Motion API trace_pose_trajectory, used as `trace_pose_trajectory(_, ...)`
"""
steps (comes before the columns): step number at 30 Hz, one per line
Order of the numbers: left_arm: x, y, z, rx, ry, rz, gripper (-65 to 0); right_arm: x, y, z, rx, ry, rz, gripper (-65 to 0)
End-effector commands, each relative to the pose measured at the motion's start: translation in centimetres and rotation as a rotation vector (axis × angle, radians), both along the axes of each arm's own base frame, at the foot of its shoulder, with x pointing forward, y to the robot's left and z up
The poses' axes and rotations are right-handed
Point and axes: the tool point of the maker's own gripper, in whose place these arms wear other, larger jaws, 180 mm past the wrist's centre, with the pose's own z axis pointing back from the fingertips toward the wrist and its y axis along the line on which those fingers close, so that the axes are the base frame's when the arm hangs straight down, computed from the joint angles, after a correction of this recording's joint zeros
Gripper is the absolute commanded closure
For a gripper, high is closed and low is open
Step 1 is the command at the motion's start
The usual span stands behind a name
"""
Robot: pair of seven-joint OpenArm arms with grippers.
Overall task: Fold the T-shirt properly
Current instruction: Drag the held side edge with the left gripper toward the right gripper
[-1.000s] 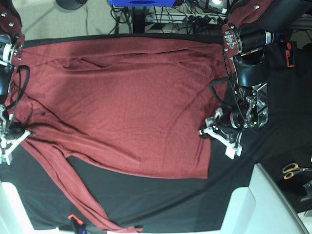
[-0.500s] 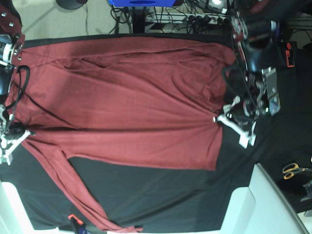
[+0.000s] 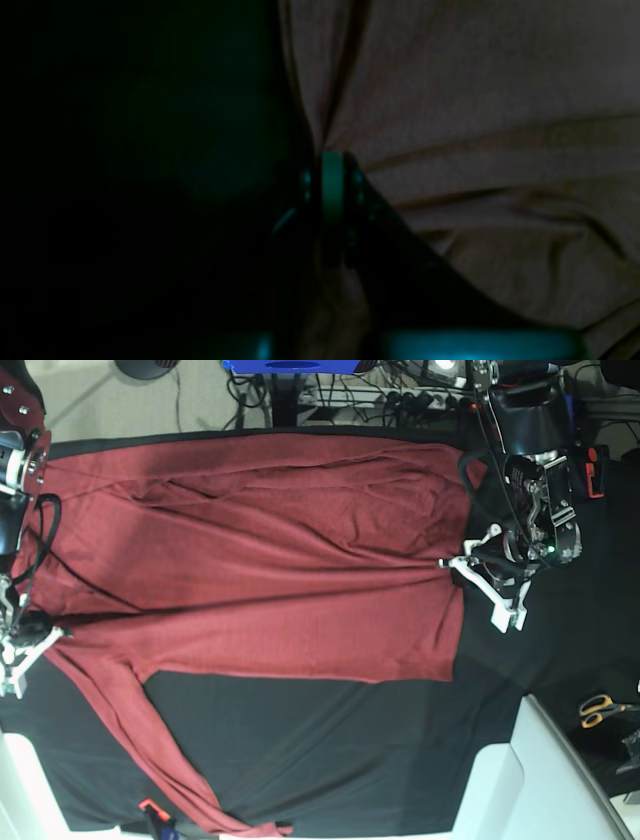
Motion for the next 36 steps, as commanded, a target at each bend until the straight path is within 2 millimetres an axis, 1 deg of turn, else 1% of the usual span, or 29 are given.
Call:
trace_pose_trajectory(1,2.1,0.9,2.3,0.026,-0.074,0.004,0.0,1.7,-1.2,2.2,-0.025,-0.062,-0.010,-0.2)
trace_pose_trajectory(4,2.6,1.2,3.3,0.039,-0.089,0.003,0.0,1.7,-1.2,2.2,-0.025,-0.060,-0.010,-0.2)
trace_pose_trajectory(5,2.7,1.2,3.4,0.041,-0.091,0.002,-1.3,1.7,-1.2,2.2,-0.025,-0.060,-0.010,-0.2)
trace_pose_trajectory(8,3.6,1.3,4.1,0.042,-0.111,0.002,-25.0,1.7,-1.2,2.2,-0.025,-0.060,-0.010,-0.2)
trace_pose_trajectory(9,3.8,1.3,4.3,0.043,-0.115,0.002,-31.4,1.7,-1.2,2.2,-0.025,-0.059,-0.010,-0.2)
trace_pose_trajectory(11,4.2,1.3,4.6,0.043,-0.124,0.002,-41.1,1.7,-1.2,2.2,-0.025,-0.059,-0.010,-0.2)
trace_pose_trajectory(12,4.3,1.3,4.7,0.043,-0.128,0.003,-43.6,1.6,-1.2,2.2,-0.026,-0.058,-0.010,-0.2)
trace_pose_trajectory(13,4.5,1.3,4.9,0.044,-0.134,0.003,-44.6,1.6,-1.2,2.2,-0.026,-0.058,-0.010,-0.2)
trace_pose_trajectory(16,5.8,1.4,6.6,0.056,-0.182,-0.001,-44.9,1.6,-1.2,2.2,-0.026,-0.057,-0.010,-0.2)
trace_pose_trajectory(17,6.0,1.4,6.7,0.056,-0.186,0.001,-44.9,1.6,-1.2,2.2,-0.026,-0.057,-0.010,-0.2)
trace_pose_trajectory(19,7.4,1.5,7.8,0.052,-0.213,0.006,-44.9,1.6,-1.2,2.2,-0.027,-0.057,-0.011,-0.2)
trace_pose_trajectory(21,8.7,1.8,7.9,0.037,-0.211,0.048,-44.9,1.6,-1.2,2.2,-0.027,-0.057,-0.011,-0.2)
trace_pose_trajectory(23,10.3,2.1,7.7,0.010,-0.188,0.102,-44.9,1.6,-1.2,2.2,-0.027,-0.057,-0.011,-0.2)
trace_pose_trajectory(26,12.6,2.2,7.3,-0.033,-0.192,0.138,-44.8,1.6,-1.3,2.2,-0.027,-0.057,-0.013,-0.2)
trace_pose_trajectory(28,13.8,1.3,6.5,-0.061,-0.186,0.136,-44.8,1.6,-1.3,2.2,-0.027,-0.057,-0.013,-0.2)
trace_pose_trajectory(30,14.5,0.9,5.6,-0.055,-0.163,0.112,-44.8,1.6,-1.3,2.2,-0.027,-0.057,-0.013,-0.2)
trace_pose_trajectory(31,14.8,0.1,5.1,-0.052,-0.153,0.091,-44.8,1.6,-1.3,2.2,-0.027,-0.057,-0.013,-0.2)
trace_pose_trajectory(33,15.3,-0.7,4.5,-0.053,-0.153,0.077,-44.8,1.6,-1.3,2.2,-0.028,-0.058,-0.012,-0.2)
trace_pose_trajectory(36,15.7,-0.9,3.8,-0.067,-0.152,0.092,-44.8,1.7,-1.3,2.2,-0.028,-0.060,-0.012,-0.2)
